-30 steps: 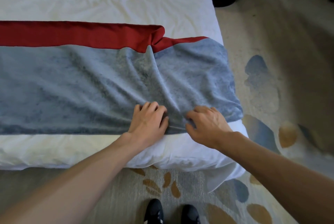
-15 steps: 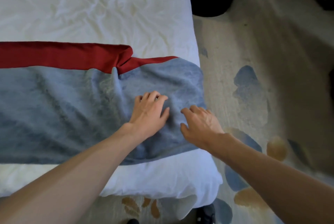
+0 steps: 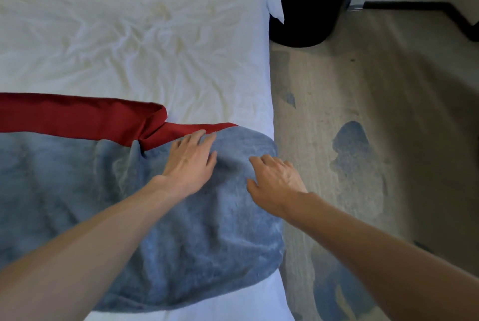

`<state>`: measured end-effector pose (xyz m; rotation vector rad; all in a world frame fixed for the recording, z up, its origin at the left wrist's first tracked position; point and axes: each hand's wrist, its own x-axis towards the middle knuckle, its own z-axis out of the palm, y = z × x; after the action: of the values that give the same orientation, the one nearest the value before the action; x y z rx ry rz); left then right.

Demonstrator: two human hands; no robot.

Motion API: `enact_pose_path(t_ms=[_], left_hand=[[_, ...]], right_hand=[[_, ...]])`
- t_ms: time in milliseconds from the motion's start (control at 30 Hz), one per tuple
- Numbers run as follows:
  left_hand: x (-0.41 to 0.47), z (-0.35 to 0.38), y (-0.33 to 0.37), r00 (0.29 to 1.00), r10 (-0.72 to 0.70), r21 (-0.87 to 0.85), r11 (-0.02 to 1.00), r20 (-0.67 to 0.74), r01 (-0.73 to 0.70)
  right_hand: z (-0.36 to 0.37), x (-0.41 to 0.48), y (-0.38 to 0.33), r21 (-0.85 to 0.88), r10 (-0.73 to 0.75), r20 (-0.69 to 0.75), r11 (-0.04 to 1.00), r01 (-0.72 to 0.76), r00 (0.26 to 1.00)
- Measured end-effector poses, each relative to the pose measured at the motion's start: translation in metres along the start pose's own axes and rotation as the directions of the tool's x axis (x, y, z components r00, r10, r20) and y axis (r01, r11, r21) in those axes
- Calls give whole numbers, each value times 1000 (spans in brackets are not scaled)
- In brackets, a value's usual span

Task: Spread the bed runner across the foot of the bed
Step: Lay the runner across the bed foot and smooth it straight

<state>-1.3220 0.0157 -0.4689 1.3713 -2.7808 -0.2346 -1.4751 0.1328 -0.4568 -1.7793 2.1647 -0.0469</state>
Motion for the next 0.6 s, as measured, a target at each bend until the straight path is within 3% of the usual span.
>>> enact_pose_path(t_ms=[167,467,600], left_hand=[[48,-3,-25,1000,-7,46,999,24,6],[90,12,-61,969,34,-7,999,245,-33],[95,22,-65,972,-31,90,996,232,10]], right_hand=[[-5,53,-6,-21,-17,42,1000,18,999],[6,139,-30,-4,-3,68,1000,4,998],[14,143,-27,10,12,-41,1000,-12,999]])
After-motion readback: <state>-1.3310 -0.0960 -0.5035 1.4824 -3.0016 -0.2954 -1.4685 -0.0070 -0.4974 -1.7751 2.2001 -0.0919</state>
